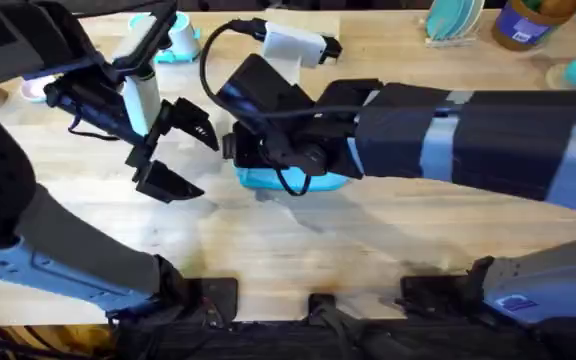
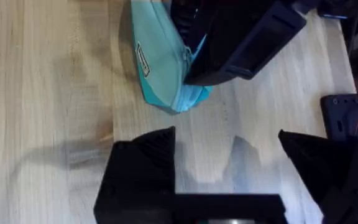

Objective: Unzip the bag, pick up the pens from the table one at a time and place them inside, then zip the bag closed.

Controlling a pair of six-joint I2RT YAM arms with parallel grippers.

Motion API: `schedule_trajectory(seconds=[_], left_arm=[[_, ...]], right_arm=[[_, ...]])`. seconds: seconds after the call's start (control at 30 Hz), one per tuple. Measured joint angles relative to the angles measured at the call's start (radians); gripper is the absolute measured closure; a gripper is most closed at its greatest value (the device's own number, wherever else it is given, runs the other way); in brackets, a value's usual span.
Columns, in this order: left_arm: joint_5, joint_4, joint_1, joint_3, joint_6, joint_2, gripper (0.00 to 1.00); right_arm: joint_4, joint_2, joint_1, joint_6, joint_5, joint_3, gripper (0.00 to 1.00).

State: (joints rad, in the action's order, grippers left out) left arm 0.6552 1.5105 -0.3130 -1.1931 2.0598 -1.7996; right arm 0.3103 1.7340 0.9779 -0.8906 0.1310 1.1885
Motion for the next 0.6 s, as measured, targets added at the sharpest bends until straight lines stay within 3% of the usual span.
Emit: schedule_trajectory(seconds=[0.4, 0.5, 0.6], left_arm=[[0.0, 0.0, 0.0, 0.0, 0.0, 0.0, 0.007], [0.0, 0.0, 0.0, 0.0, 0.0, 0.0, 0.007], [0.0, 0.0, 0.0, 0.0, 0.0, 0.0, 0.007]], right_arm=[[-0.003, -0.003, 0.0, 0.0, 0.0, 0.0, 0.869], [-0.002, -0.014, 0.0, -0.002, -0.001, 0.0, 0.955], [0.005, -0.051, 0.0, -0.003, -0.012, 0.0, 0.966]])
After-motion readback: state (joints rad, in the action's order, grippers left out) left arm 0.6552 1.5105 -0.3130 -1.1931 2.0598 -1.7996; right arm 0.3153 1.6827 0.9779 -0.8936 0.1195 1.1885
